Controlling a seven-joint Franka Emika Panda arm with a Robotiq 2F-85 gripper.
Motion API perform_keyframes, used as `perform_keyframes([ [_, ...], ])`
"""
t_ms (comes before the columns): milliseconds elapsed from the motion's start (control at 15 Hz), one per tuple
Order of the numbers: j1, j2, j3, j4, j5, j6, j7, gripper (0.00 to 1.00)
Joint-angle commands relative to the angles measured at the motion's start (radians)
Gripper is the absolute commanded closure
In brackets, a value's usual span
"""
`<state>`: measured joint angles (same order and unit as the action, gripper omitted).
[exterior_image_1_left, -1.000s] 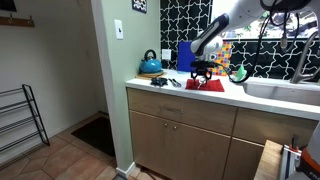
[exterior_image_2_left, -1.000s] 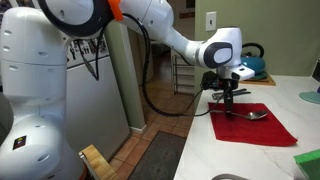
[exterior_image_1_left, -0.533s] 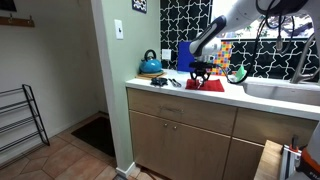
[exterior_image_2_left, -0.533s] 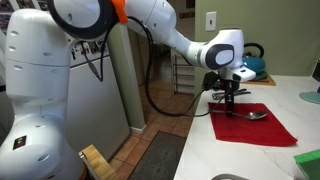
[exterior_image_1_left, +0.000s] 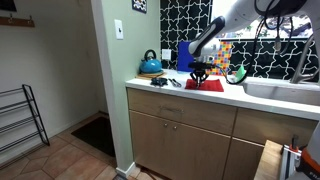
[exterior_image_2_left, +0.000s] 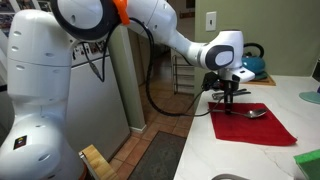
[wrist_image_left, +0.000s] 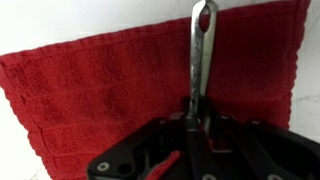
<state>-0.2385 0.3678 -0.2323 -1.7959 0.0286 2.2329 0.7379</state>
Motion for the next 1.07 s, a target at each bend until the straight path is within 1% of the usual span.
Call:
perform_keyframes([
  [0,0.012,-0.008,-0.015,-0.005,0.02,0.01,-0.017,0.97],
  [200,0.015,-0.05,-0.027,-0.032,-0.011,0.051,-0.033,0.97],
  [400,-0.002,-0.045,-0.04,-0.012,-0.016,0.098,-0.097,0.97],
  [600,-0.033,-0.021,-0.042,0.007,0.03,0.159,-0.203,0.97],
  [800,-0.042,0.01,-0.049,0.025,0.062,0.202,-0.227,0.97],
  [1000,-0.043,0.049,-0.056,0.056,0.076,0.204,-0.229,0.97],
])
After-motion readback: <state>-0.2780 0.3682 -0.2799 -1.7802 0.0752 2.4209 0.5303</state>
